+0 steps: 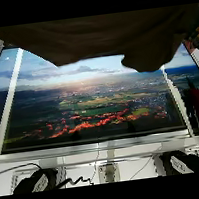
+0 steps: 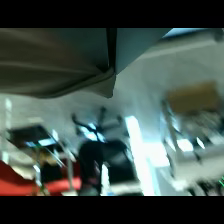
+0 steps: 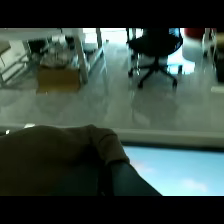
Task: Fold the clothes and pants, and hang the long-sleeved shirts on hangers.
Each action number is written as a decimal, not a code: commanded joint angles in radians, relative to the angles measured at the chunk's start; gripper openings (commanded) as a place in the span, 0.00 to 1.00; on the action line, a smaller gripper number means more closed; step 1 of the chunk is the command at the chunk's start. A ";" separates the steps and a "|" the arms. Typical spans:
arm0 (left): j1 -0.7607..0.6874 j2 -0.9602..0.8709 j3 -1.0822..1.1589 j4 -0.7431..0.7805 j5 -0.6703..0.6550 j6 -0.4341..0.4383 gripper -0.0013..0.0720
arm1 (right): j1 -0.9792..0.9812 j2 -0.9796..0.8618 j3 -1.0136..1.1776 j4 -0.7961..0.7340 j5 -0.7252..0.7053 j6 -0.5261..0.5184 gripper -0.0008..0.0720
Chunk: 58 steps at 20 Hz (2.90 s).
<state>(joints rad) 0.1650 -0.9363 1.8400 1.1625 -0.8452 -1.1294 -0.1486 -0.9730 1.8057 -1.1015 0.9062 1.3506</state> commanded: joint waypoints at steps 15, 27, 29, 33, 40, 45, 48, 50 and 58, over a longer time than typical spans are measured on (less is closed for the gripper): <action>-0.008 -0.325 -0.278 0.041 -0.252 0.019 0.03 | 0.011 -0.094 -0.503 0.136 0.175 0.052 0.03; -0.115 -0.752 -0.278 -0.319 0.105 0.019 0.68 | 0.106 -0.483 -0.622 0.134 -0.637 0.052 0.43; -0.103 -0.745 -0.277 -0.318 0.070 0.019 0.96 | 0.052 -0.480 -0.616 0.124 -0.552 0.052 0.49; -0.042 -0.700 -0.277 -0.261 -0.190 0.019 0.96 | -0.143 -0.462 -0.599 -0.057 -0.140 0.046 0.47; 0.042 -0.667 -0.285 -0.183 -0.545 -0.021 0.95 | -0.515 -0.462 -0.705 -0.026 0.431 -0.212 0.35; 0.040 -0.646 -0.355 -0.277 -0.599 -0.061 0.95 | -0.517 -0.461 -0.930 0.111 0.428 -0.392 0.53; 0.040 -0.628 -0.365 -0.311 -0.722 -0.061 0.94 | -0.460 -0.462 -0.969 0.192 0.274 -0.402 0.54; 0.040 -0.605 -0.369 -0.312 -0.743 -0.035 0.32 | -0.410 -0.462 -0.969 0.190 0.195 -0.402 0.54; 0.043 -0.336 -0.533 -0.190 -0.556 0.037 0.03 | -0.282 -0.462 -0.966 0.114 -0.051 -0.303 0.72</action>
<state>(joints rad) 0.2054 -1.3853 1.4063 0.8967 -1.5192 -1.1019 -0.4553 -1.4342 0.8402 -0.9413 0.9474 0.9989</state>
